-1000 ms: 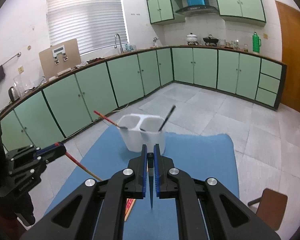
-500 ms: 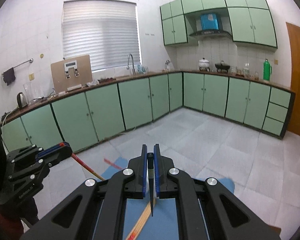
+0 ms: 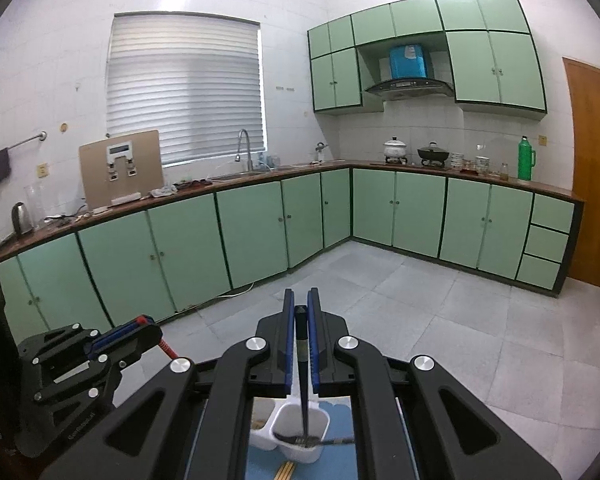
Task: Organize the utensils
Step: 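Lower the chopsticks into the holder and open both tools, then pull both open tools back from the holder toward the mat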
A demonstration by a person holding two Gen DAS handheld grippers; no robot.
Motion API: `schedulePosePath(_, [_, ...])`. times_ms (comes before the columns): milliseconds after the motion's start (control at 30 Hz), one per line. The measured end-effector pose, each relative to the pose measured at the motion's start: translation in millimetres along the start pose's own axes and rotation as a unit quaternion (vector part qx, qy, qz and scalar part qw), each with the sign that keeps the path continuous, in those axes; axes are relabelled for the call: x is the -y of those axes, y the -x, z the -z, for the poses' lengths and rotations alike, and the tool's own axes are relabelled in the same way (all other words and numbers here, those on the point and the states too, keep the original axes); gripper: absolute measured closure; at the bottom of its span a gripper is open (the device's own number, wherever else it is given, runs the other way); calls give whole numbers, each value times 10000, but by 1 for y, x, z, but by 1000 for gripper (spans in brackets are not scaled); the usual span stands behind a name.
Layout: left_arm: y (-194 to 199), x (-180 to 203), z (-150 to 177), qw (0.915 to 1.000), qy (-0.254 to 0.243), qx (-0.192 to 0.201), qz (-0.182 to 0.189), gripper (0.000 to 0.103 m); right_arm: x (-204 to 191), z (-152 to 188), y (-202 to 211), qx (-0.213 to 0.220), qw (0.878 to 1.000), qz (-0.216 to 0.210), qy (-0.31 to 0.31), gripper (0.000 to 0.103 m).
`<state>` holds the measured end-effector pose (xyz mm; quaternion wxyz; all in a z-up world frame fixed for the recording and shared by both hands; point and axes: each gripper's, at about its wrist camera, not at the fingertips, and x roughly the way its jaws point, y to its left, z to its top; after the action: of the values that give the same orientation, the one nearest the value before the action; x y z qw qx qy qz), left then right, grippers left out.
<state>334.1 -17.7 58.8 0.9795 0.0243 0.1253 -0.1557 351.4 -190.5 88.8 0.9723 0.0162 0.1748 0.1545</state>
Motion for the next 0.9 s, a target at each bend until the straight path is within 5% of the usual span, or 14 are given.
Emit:
schedulePosePath(400, [-64,-17,46,9966,173,-809,42,97,19,46,-62,-458,9986,28,-272,95])
schedulePosePath(500, [-63,-22,54,9955,155,-931,65,92,23,55,-58,-468,9983,77,-341,83])
schedulePosePath(667, [-45,-31,60,9957,270,-882,9,66,31,65,-30,-275,9983,329,-384,57])
schedulePosePath(900, [7,-27,82,9966,277,-751,-177,43,31,95,18,-177,9969,649,-402,34])
